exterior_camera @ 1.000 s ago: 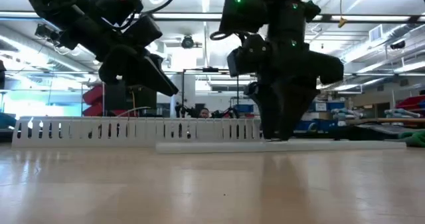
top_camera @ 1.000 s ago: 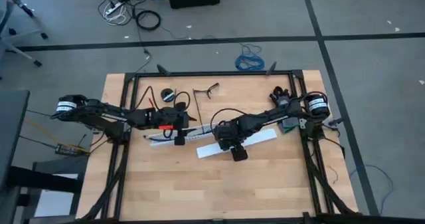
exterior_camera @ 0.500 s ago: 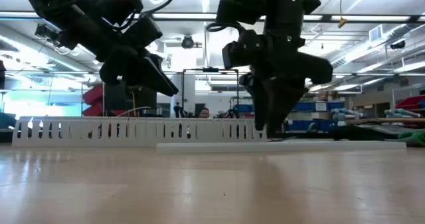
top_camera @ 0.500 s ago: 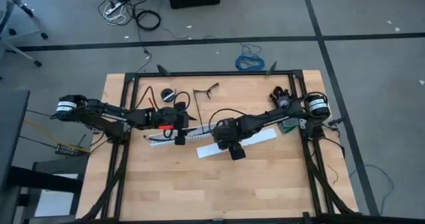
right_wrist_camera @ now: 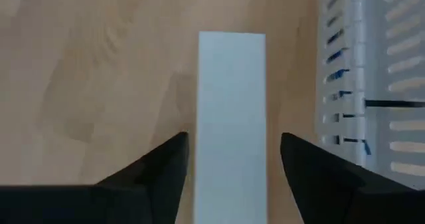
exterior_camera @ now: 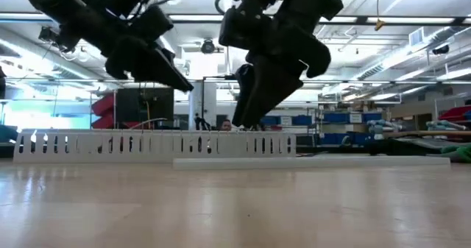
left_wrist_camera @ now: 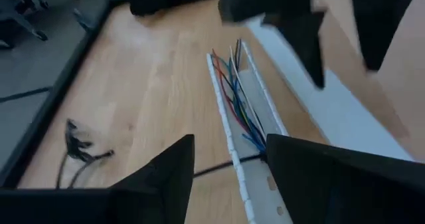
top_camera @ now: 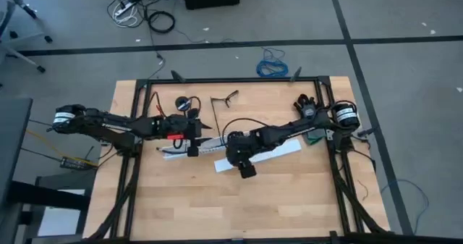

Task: Ziptie cables
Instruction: Close the white cable duct

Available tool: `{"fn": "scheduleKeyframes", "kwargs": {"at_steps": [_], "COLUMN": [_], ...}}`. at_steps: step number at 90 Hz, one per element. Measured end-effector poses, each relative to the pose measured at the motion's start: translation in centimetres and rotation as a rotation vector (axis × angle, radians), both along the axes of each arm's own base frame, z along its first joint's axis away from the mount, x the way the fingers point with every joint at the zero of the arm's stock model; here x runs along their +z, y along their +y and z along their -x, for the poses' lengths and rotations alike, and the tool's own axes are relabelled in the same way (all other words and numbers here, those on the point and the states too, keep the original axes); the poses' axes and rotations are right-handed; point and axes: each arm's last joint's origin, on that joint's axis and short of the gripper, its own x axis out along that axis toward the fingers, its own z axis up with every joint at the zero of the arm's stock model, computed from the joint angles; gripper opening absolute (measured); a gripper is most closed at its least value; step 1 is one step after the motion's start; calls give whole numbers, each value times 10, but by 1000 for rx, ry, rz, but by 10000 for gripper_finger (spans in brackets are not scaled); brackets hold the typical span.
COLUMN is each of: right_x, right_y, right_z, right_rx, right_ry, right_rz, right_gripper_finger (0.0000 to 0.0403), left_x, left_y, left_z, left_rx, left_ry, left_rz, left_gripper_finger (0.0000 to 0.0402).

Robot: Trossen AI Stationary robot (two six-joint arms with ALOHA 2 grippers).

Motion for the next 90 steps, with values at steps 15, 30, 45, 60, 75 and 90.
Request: {"fn": "scheduleKeyframes", "kwargs": {"at_steps": [15,30,45,60,75,90], "right_x": [3,-3,-10,-11,-8,-7], "right_y": [-3,0,1,1,4,-2], "right_z": [-4,-3,-1,-4,-6,-8], "right_rx": [-20,-25,-25,7,-2,-38], "right_ry": [-49,-73,-106,-165,-210,-224], "right_rz": [-5,5,-2,19,4,-4], "right_gripper_finger": [269,285,283,278,275,274], "left_x": [-2,-6,-1,4,6,7], "left_y": [0,0,0,0,-1,-1], "left_z": [3,5,2,0,-2,-2], "left_rx": [4,12,13,11,0,33], "left_ry": [36,84,20,-36,-72,-87], "left_rz": [15,30,30,22,80,146], "left_gripper_finger": [184,184,184,184,184,184]}}
